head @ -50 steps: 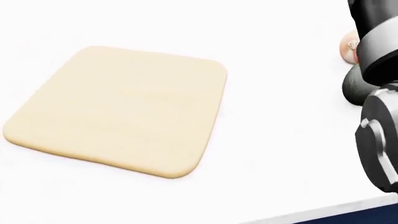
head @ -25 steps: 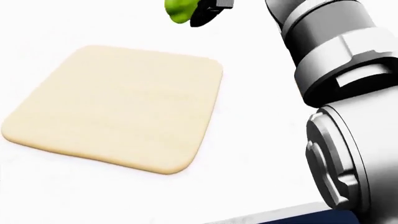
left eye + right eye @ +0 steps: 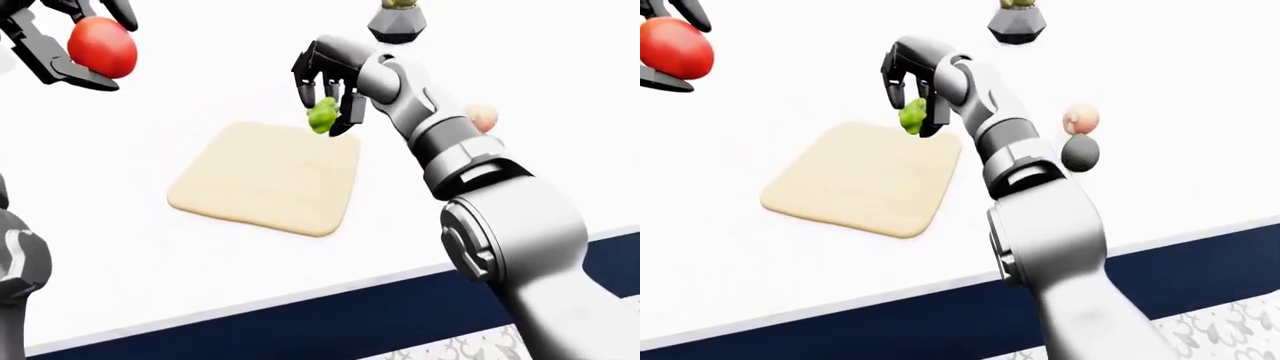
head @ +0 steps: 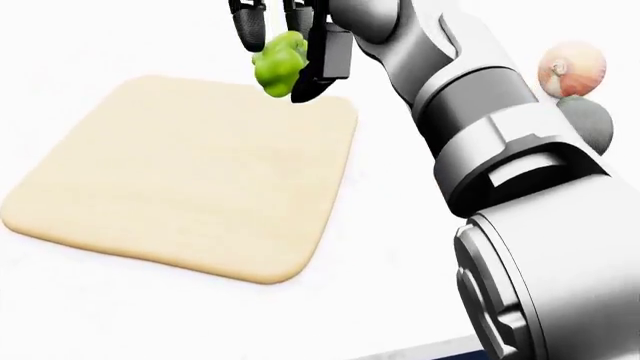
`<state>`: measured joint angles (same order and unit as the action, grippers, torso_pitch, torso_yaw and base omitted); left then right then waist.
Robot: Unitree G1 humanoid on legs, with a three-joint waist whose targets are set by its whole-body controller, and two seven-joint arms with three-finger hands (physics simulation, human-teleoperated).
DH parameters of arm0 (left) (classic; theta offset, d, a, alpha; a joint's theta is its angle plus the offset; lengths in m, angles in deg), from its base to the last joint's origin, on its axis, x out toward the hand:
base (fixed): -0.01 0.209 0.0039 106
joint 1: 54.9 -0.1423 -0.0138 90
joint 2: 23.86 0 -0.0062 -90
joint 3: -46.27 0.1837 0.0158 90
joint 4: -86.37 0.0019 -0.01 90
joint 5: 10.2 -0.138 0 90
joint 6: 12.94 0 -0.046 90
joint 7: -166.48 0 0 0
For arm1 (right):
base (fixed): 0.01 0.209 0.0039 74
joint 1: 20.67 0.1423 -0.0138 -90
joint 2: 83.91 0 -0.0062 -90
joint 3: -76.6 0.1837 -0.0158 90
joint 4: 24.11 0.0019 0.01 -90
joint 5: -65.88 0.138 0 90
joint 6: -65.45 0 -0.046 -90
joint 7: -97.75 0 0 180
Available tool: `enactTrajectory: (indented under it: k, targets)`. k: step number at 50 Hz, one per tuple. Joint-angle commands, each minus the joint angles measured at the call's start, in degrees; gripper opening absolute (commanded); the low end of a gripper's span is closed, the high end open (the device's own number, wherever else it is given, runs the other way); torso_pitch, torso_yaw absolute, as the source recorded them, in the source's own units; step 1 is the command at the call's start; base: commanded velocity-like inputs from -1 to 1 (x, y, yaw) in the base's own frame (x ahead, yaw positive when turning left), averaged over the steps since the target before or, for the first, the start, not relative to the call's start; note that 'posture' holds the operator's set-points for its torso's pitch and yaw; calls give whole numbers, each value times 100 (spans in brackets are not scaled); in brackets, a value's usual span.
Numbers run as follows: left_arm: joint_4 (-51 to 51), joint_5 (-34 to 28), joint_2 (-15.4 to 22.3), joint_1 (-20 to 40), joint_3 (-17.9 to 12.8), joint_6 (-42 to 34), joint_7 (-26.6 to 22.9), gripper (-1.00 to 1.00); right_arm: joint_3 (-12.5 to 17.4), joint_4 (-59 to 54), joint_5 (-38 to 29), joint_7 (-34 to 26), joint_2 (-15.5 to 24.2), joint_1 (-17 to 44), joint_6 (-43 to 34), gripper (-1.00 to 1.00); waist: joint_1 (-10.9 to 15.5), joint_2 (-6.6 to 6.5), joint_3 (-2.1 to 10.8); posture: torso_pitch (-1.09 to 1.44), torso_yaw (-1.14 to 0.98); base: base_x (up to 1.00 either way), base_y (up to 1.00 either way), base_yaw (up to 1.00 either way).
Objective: Place the avocado, onion, tomato and bell pepper on the cutting board.
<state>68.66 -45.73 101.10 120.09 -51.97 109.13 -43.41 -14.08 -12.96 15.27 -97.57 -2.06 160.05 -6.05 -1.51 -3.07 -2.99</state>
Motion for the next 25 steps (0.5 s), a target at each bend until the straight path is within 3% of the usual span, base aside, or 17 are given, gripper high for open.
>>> enactTrajectory:
  k: [1, 16, 20, 21, 25]
  targets:
    - [-212, 112, 78, 199, -70, 56, 103, -100, 65, 261, 50, 103, 68, 261, 36, -100, -8, -52, 207, 0, 0, 0, 0, 0]
    - [-218, 114, 93, 196, -58, 66, 82, -100, 43, 282, -58, -244, 37, 51, -21, -100, -35, -75, 213, 0, 0, 0, 0, 0]
    - [-211, 106, 89, 214, -53, 61, 83, -100, 50, 287, -58, -286, 37, 60, -34, -80, -42, -82, 212, 0, 0, 0, 0, 0]
    - [-210, 107, 89, 218, -54, 59, 80, -100, 46, 287, -63, -300, 37, 55, -28, -65, -42, -83, 212, 0, 0, 0, 0, 0]
    - [-213, 114, 96, 214, -61, 71, 72, -100, 43, 291, -73, -304, 38, 65, -17, -61, -47, -88, 210, 0, 0, 0, 0, 0]
